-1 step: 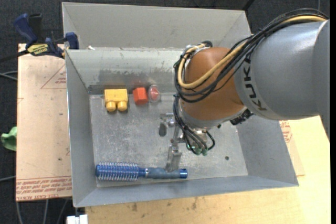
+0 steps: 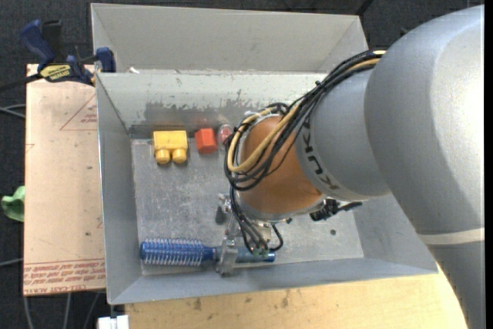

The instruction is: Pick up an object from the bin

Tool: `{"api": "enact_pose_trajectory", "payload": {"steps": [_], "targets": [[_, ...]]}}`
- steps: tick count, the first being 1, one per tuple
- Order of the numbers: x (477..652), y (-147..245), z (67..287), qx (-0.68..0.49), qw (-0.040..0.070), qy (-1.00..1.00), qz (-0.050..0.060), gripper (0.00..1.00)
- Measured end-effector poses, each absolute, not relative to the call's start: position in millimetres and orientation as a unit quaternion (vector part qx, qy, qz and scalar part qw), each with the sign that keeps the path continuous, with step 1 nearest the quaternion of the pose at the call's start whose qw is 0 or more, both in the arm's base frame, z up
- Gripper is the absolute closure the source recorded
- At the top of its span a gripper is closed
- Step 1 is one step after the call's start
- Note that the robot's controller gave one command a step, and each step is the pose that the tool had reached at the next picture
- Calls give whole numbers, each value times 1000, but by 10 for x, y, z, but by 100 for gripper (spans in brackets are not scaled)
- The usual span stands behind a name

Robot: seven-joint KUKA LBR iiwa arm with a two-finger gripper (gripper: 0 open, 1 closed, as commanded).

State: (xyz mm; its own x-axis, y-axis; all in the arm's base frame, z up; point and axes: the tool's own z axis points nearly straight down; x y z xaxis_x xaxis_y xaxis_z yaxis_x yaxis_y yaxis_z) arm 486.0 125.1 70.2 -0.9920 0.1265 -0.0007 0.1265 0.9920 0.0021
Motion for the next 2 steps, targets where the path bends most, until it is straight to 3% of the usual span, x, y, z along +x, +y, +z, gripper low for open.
{"api": "enact_pose_trajectory", "payload": {"steps": [1,2], "targets": [[4859,1242,724,64,-1,998,1,100],[5096,1128,2615,63,4,998,1,100]]}}
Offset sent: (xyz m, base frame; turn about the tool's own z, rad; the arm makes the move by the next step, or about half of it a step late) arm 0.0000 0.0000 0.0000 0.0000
